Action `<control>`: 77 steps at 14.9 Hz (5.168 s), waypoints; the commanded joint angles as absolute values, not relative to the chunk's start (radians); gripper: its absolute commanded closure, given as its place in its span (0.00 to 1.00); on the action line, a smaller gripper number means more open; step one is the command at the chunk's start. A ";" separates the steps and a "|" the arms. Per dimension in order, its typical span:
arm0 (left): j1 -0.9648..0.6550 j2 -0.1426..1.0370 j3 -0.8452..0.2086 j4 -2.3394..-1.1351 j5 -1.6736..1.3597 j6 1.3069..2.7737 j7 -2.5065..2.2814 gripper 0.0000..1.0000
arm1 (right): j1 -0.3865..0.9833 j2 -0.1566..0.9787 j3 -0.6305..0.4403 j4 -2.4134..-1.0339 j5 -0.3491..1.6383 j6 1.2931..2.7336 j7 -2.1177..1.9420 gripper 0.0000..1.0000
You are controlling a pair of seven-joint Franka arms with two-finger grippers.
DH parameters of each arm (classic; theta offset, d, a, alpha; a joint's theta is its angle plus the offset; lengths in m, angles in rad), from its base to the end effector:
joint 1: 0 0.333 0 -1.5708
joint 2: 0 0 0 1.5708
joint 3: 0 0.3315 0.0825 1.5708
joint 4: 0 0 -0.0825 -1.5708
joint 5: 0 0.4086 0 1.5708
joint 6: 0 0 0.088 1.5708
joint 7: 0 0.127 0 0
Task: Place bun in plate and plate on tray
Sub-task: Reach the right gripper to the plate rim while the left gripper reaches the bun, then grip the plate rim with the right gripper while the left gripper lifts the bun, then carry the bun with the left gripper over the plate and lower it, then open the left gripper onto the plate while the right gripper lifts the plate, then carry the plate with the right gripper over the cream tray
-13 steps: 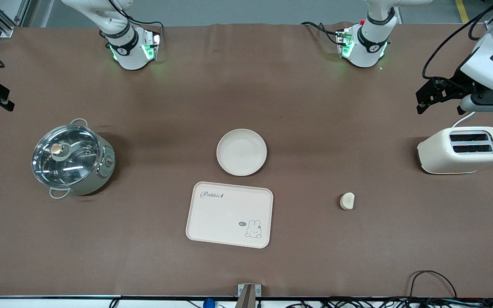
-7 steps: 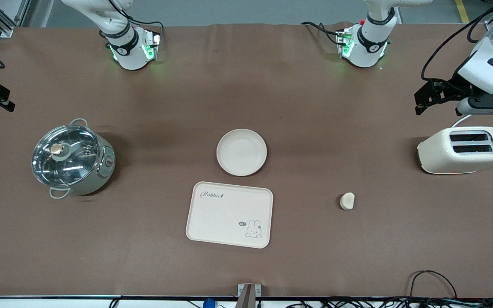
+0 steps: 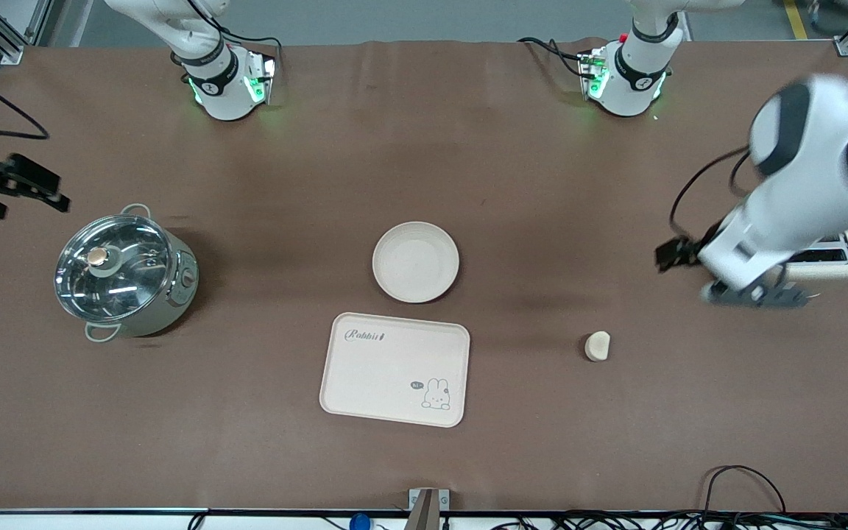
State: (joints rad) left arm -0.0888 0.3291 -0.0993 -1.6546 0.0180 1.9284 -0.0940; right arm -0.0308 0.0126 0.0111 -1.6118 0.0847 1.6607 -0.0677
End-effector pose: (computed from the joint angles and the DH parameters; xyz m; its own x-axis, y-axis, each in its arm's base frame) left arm 0.6628 -0.1187 0.4009 0.9938 -0.0964 -0.0548 -0.0960 -0.9953 0.0104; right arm 0.5918 -0.0017 0.6006 0.9983 0.0402 0.0416 0.0435 -0.9957 -0.0820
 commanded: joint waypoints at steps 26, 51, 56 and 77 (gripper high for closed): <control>-0.103 0.721 -0.216 -1.621 0.012 2.375 0.025 0.94 | 0.721 0.514 0.008 -2.099 0.348 2.835 0.586 0.68; -0.434 0.782 -0.374 -1.591 0.031 2.488 -0.983 0.00 | 0.703 0.514 0.003 -2.092 0.347 2.835 0.574 1.00; -0.434 0.776 -0.368 -1.591 0.037 2.461 -0.982 0.00 | 0.701 0.514 0.003 -2.083 0.347 2.832 0.574 1.00; -0.085 0.508 -0.371 -1.408 0.187 1.896 -0.477 0.00 | 0.614 0.529 0.003 -1.880 0.345 2.783 0.571 1.00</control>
State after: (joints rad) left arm -0.1628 0.5653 -0.3454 -1.3882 0.1839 1.9270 -0.5490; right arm 0.6527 0.5085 -0.0087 -1.9893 0.3314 2.8315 0.5899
